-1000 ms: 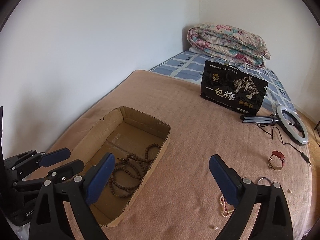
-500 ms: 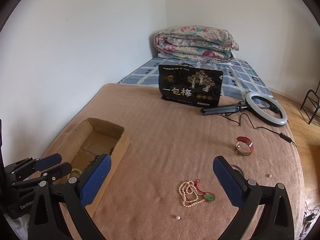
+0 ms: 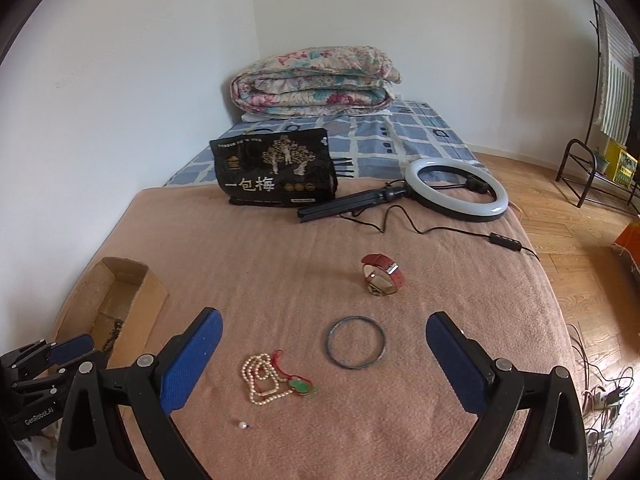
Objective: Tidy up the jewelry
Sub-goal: 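Move both tools back toward the pearl necklace and blue bangle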
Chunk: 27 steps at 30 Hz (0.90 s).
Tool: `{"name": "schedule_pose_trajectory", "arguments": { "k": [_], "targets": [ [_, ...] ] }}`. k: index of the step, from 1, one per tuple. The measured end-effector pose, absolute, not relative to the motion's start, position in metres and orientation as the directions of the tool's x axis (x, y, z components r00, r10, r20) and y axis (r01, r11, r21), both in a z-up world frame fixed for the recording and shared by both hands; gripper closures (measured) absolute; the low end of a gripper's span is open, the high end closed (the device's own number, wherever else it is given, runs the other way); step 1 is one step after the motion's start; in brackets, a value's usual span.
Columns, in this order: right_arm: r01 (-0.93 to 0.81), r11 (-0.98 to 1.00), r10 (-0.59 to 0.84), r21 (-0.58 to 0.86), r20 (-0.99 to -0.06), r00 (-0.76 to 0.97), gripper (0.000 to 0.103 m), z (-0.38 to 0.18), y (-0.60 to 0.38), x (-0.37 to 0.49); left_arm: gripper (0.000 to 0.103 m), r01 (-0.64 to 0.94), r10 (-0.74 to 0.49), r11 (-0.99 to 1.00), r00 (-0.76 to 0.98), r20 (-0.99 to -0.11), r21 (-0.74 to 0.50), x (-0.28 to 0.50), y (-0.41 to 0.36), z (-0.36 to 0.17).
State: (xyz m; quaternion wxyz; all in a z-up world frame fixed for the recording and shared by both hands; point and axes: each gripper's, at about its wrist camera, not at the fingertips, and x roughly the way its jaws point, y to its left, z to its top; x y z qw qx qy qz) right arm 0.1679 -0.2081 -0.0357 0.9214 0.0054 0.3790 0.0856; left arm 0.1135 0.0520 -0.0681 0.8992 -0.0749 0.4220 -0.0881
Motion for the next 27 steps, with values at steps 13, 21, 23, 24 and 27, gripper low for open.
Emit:
{"name": "schedule_pose_trajectory", "arguments": {
  "k": [13, 21, 23, 24, 27],
  "targets": [
    [-0.103, 0.992, 0.126, 0.077, -0.757, 0.641, 0.001, -0.083, -0.272, 0.197, 0.064, 0.153, -0.283, 0.959, 0.543, -0.791, -0.238, 0.143, 0.004, -0.102],
    [-0.122, 0.981, 0.191, 0.148, -0.828, 0.527, 0.015, -0.124, -0.278, 0.227, 0.069, 0.187, -0.304, 0.952, 0.486, -0.819, -0.242, 0.163, -0.025, -0.126],
    [-0.129, 0.979, 0.199, 0.155, -0.842, 0.501, 0.018, -0.134, -0.276, 0.233, 0.07, 0.188, -0.308, 0.951, 0.467, -0.829, -0.247, 0.169, -0.03, -0.133],
    [-0.132, 0.979, 0.201, 0.155, -0.849, 0.489, 0.02, -0.139, -0.275, 0.236, 0.07, 0.186, -0.307, 0.951, 0.461, -0.833, -0.248, 0.171, -0.032, -0.137],
    [-0.137, 0.978, 0.206, 0.161, -0.861, 0.465, 0.022, -0.15, -0.274, 0.243, 0.071, 0.178, -0.304, 0.952, 0.447, -0.841, -0.249, 0.179, -0.034, -0.145]
  ]
}}
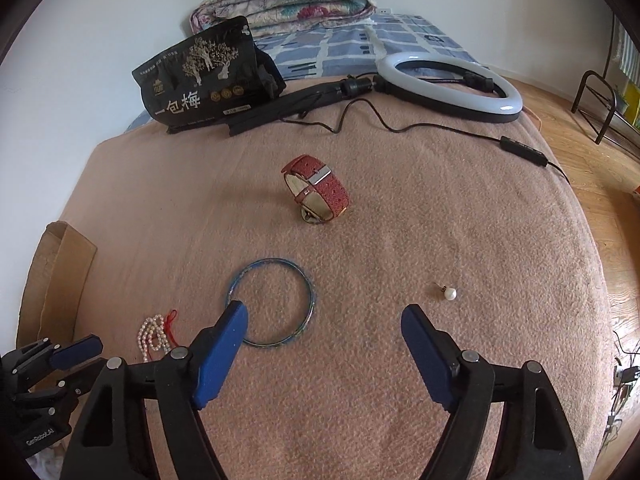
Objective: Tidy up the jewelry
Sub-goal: 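Move both tools back toward the pearl necklace and blue bangle, then grasp the pearl necklace with the left tool while the right tool grasps the blue bangle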
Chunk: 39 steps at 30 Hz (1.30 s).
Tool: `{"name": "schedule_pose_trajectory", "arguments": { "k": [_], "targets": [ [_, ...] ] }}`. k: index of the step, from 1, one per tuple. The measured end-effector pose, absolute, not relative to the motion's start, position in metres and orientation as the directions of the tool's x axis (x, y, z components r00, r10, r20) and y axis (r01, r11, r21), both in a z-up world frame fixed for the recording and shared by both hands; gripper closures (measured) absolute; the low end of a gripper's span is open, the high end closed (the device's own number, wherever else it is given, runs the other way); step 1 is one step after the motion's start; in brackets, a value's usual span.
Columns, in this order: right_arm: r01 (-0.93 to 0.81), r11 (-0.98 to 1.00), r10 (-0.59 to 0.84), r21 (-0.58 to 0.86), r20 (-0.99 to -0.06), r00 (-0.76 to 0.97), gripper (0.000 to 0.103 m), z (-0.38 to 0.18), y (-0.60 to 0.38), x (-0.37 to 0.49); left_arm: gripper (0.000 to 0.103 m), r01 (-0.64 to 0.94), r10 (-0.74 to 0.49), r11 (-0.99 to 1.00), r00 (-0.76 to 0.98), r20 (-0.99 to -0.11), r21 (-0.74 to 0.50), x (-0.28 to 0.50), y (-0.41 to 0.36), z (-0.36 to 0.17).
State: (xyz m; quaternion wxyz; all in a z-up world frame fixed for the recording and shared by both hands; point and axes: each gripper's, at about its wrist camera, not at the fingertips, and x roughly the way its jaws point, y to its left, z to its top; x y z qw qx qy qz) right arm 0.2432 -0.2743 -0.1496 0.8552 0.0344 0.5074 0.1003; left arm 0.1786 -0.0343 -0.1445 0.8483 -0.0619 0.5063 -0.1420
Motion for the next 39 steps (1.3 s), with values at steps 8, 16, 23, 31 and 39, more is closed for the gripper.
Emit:
{"name": "schedule_pose_trajectory", "arguments": {
  "k": [8, 16, 23, 31, 39],
  "targets": [
    [-0.171, 0.971, 0.228, 0.167, -0.864, 0.45, 0.012, -0.16, -0.26, 0.255, 0.075, 0.162, -0.308, 0.951, 0.412, -0.857, -0.264, 0.188, -0.035, -0.161],
    [-0.216, 0.97, 0.199, 0.115, -0.882, 0.428, 0.007, -0.176, -0.238, 0.26, 0.075, 0.172, -0.27, 0.961, 0.405, -0.874, -0.217, 0.188, -0.04, -0.171],
    [-0.221, 0.972, 0.176, 0.085, -0.882, 0.438, 0.001, -0.181, -0.232, 0.263, 0.075, 0.156, -0.253, 0.966, 0.4, -0.881, -0.207, 0.193, -0.039, -0.178],
    [-0.23, 0.97, 0.172, 0.078, -0.89, 0.423, 0.0, -0.19, -0.227, 0.266, 0.075, 0.137, -0.254, 0.967, 0.409, -0.876, -0.216, 0.209, -0.04, -0.181],
    [-0.244, 0.968, 0.158, 0.057, -0.895, 0.418, 0.0, -0.197, -0.221, 0.269, 0.09, 0.16, -0.207, 0.975, 0.433, -0.877, -0.151, 0.215, -0.042, -0.186]
  ]
}}
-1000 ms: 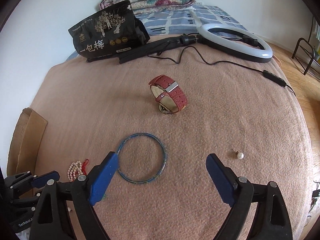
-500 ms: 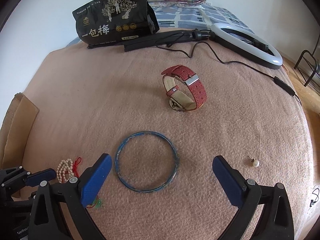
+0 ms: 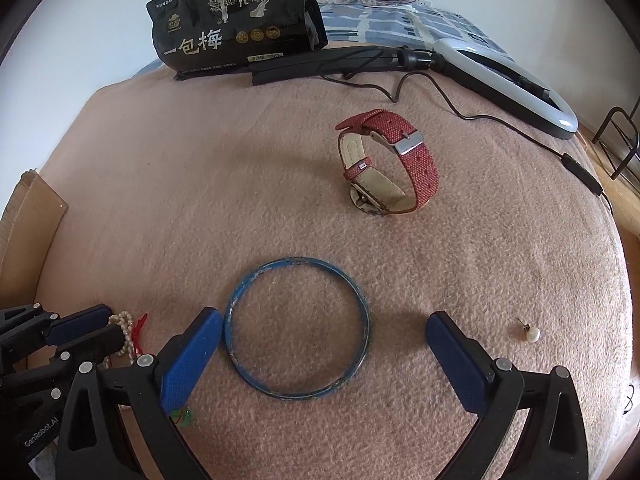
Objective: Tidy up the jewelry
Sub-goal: 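Grasp the pearl necklace with the left tool while the right tool grasps the blue bangle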
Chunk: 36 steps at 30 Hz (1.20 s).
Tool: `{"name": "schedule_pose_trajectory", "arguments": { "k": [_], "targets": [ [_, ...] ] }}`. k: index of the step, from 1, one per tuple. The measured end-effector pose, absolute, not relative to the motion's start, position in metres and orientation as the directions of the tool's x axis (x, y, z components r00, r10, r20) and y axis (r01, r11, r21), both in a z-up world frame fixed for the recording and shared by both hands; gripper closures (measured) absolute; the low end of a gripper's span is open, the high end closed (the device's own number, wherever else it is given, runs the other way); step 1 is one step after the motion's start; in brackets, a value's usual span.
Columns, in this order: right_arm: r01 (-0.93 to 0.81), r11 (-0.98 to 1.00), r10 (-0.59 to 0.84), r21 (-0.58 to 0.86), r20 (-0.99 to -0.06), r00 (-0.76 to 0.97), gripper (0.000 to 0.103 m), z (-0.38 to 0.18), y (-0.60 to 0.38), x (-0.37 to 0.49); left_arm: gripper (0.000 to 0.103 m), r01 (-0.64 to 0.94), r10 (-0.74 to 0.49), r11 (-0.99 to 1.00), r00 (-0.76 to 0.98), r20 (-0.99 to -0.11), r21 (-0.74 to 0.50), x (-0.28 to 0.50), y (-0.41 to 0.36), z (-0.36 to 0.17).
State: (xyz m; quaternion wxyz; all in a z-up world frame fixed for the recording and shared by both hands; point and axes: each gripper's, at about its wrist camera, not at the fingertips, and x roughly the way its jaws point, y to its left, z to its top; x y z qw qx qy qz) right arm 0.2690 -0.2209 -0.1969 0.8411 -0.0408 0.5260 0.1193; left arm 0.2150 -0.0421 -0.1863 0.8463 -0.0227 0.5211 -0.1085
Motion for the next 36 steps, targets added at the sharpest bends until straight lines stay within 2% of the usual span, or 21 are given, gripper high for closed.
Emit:
{"name": "schedule_pose_trajectory", "arguments": {
  "k": [3, 9, 14, 20, 23, 28, 36],
  "targets": [
    [-0.244, 0.968, 0.159, 0.057, -0.892, 0.422, 0.0, -0.197, -0.22, 0.27, 0.094, 0.158, -0.204, 0.976, 0.432, -0.878, -0.149, 0.214, -0.042, -0.186],
    [-0.262, 0.964, 0.151, 0.039, -0.892, 0.425, 0.0, -0.199, -0.215, 0.269, 0.095, 0.157, -0.198, 0.977, 0.433, -0.879, -0.142, 0.215, -0.043, -0.188],
    [-0.283, 0.959, 0.142, 0.017, -0.893, 0.427, 0.0, -0.201, -0.213, 0.269, 0.101, 0.13, -0.207, 0.977, 0.438, -0.875, -0.166, 0.217, -0.039, -0.187],
    [-0.299, 0.954, 0.151, 0.02, -0.894, 0.422, 0.001, -0.203, -0.215, 0.267, 0.102, 0.121, -0.219, 0.975, 0.443, -0.869, -0.184, 0.216, -0.035, -0.184],
    [-0.304, 0.952, 0.154, 0.02, -0.893, 0.423, 0.007, -0.201, -0.214, 0.266, 0.102, 0.121, -0.227, 0.974, 0.446, -0.866, -0.193, 0.215, -0.034, -0.181],
    [-0.306, 0.952, 0.159, 0.021, -0.888, 0.433, 0.028, -0.195, -0.217, 0.265, 0.102, 0.12, -0.252, 0.968, 0.461, -0.851, -0.222, 0.214, -0.032, -0.171],
    [-0.296, 0.954, 0.174, 0.043, -0.885, 0.432, 0.029, -0.192, -0.22, 0.262, 0.102, 0.123, -0.28, 0.96, 0.484, -0.829, -0.252, 0.209, -0.027, -0.156]
  ]
}}
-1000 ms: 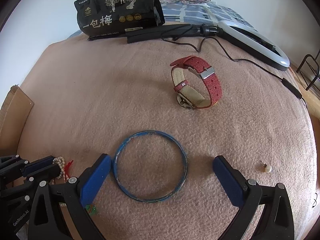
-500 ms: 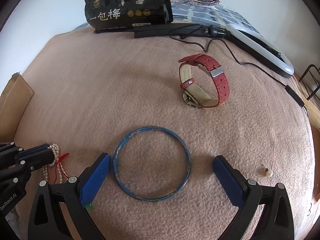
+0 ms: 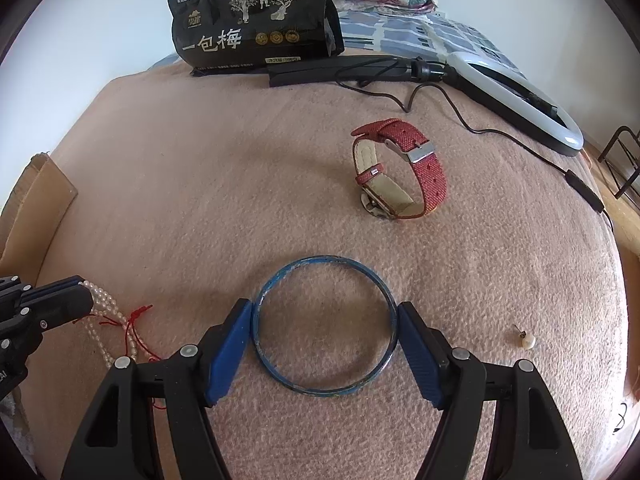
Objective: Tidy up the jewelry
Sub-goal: 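Grasp the pearl necklace with the left tool while the right tool grasps the blue bangle, then carry the pearl necklace and blue bangle over the cardboard box with both tools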
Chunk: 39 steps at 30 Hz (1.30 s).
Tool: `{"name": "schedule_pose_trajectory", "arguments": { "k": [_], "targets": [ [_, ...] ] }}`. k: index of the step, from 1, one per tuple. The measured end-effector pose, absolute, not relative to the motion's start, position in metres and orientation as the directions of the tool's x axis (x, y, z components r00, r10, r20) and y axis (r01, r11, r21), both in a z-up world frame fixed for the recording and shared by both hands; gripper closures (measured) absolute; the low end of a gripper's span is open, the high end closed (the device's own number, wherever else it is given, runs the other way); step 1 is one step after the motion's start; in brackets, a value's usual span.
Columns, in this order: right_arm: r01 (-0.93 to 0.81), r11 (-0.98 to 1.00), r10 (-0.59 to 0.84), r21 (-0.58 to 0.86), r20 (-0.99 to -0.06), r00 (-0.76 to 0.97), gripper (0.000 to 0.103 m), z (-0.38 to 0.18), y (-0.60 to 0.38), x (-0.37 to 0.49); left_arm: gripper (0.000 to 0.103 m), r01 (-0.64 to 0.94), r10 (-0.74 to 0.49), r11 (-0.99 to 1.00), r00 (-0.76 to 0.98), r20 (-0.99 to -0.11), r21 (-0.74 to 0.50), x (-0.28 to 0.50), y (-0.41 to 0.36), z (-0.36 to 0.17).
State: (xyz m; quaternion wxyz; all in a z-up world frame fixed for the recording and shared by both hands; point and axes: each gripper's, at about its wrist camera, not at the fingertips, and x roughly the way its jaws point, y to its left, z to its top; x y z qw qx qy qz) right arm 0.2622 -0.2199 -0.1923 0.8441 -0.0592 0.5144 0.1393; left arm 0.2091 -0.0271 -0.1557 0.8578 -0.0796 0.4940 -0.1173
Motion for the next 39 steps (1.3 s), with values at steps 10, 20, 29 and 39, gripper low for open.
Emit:
{"name": "schedule_pose_trajectory", "arguments": {
  "k": [10, 20, 29, 39],
  "targets": [
    [-0.307, 0.95, 0.188, 0.049, -0.878, 0.441, 0.029, -0.183, -0.218, 0.253, 0.102, 0.152, -0.318, 0.948, 0.531, -0.786, -0.281, 0.199, -0.022, -0.127],
    [-0.316, 0.947, 0.209, 0.054, -0.852, 0.48, 0.029, -0.152, -0.214, 0.241, 0.102, 0.16, -0.334, 0.941, 0.586, -0.739, -0.298, 0.184, -0.008, -0.095],
    [-0.318, 0.945, 0.235, 0.07, -0.824, 0.516, 0.029, -0.119, -0.205, 0.226, 0.102, 0.145, -0.33, 0.939, 0.637, -0.697, -0.312, 0.168, 0.019, -0.068],
    [-0.387, 0.919, 0.29, 0.071, -0.787, 0.545, 0.029, -0.083, -0.166, 0.194, 0.102, 0.106, -0.29, 0.946, 0.705, -0.648, -0.307, 0.151, 0.061, -0.04]
  ]
}}
